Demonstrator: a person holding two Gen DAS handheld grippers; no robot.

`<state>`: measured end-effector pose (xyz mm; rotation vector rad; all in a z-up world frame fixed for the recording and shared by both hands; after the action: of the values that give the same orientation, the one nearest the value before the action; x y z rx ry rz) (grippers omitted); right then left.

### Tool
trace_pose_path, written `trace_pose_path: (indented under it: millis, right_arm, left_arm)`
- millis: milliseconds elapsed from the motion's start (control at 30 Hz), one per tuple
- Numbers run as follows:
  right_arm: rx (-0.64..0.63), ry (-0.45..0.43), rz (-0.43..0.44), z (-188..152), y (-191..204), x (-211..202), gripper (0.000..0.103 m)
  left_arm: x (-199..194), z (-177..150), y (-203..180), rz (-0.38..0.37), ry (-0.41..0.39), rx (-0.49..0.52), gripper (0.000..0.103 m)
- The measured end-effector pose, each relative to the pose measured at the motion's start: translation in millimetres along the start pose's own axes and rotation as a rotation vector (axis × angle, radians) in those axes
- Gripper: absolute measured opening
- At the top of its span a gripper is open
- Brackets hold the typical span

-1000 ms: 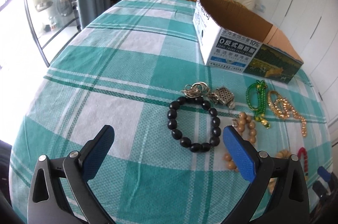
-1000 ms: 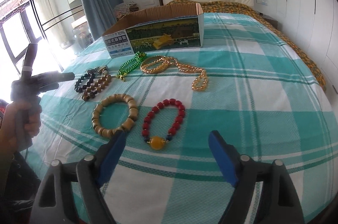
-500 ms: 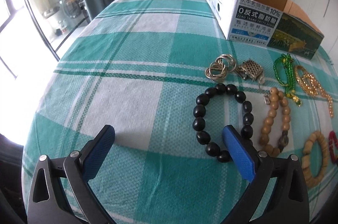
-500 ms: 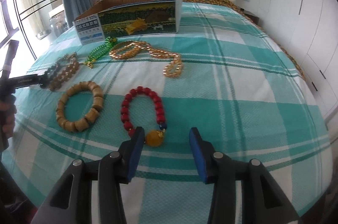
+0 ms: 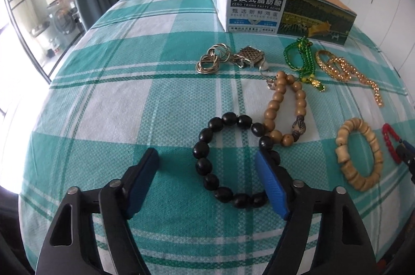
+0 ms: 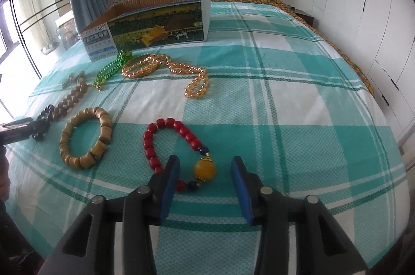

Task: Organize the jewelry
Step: 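Grasp the black bead bracelet with the left tool while the right tool grasps the red bead bracelet, then carry both bracelets into the cardboard box and open both tools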

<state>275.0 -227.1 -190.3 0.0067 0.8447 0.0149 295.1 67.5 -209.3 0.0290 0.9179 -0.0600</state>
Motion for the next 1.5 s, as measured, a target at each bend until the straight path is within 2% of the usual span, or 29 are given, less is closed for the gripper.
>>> trace_pose_path:
  millis: [33,67,100,133,333,500,733,833,933,1067,1233,1367,1500]
  right_arm:
    - [-0.017,0.003,-0.008,0,2,0,0.018]
    - [-0.020,0.003,-0.008,0,3,0,0.018]
    - [-0.010,0.005,0.004,0,2,-1,0.018]
    - [0.004,0.004,0.020,0,0,-4,0.018]
    - [0.035,-0.066,0.087,21,-13,-39,0.017]
    - [0.045,-0.098,0.155,45,-18,-63,0.018]
    - [0.017,-0.139,0.206,83,-19,-84,0.018]
    - [-0.007,-0.159,0.234,107,-14,-90,0.017]
    - [-0.015,-0.181,0.264,138,-9,-90,0.018]
    - [-0.017,-0.218,0.293,187,-2,-84,0.017]
    - [-0.023,-0.233,0.311,250,11,-53,0.017]
    - [-0.020,-0.186,0.332,285,22,-4,0.017]
    - [-0.014,-0.107,0.323,301,32,56,0.018]
  left_arm:
    - [-2,1,-2,-0.009,-0.005,0.011,0.048]
    - [-3,1,-4,-0.018,-0.009,0.020,0.026]
    - [-5,0,-5,-0.031,-0.009,0.021,0.015]
    - [-5,1,-3,-0.058,-0.009,0.009,0.012]
    - [-31,9,4,-0.178,-0.058,-0.075,0.011]
    - [-69,29,-2,-0.251,-0.122,-0.097,0.011]
    - [-109,69,-14,-0.299,-0.189,-0.070,0.011]
    - [-115,94,-18,-0.329,-0.201,-0.071,0.011]
    - [-117,121,-21,-0.330,-0.223,-0.069,0.011]
    - [-107,165,-21,-0.340,-0.240,-0.086,0.011]
    - [-76,219,-27,-0.341,-0.235,-0.089,0.011]
    - [-40,251,-36,-0.322,-0.216,-0.074,0.011]
    - [4,267,-45,-0.296,-0.171,-0.063,0.011]
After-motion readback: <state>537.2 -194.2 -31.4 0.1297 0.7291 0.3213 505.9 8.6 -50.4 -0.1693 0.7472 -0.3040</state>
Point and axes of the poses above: each gripper's, at about its wrist camera, not at the fingertips, and x roughly the way its jaws point, y to its left, z to its top, the point moved 4 cm from there along x, roughly the way its jaws point, and after that the axes turned 4 degrees about -y, right-handed, at the moved point
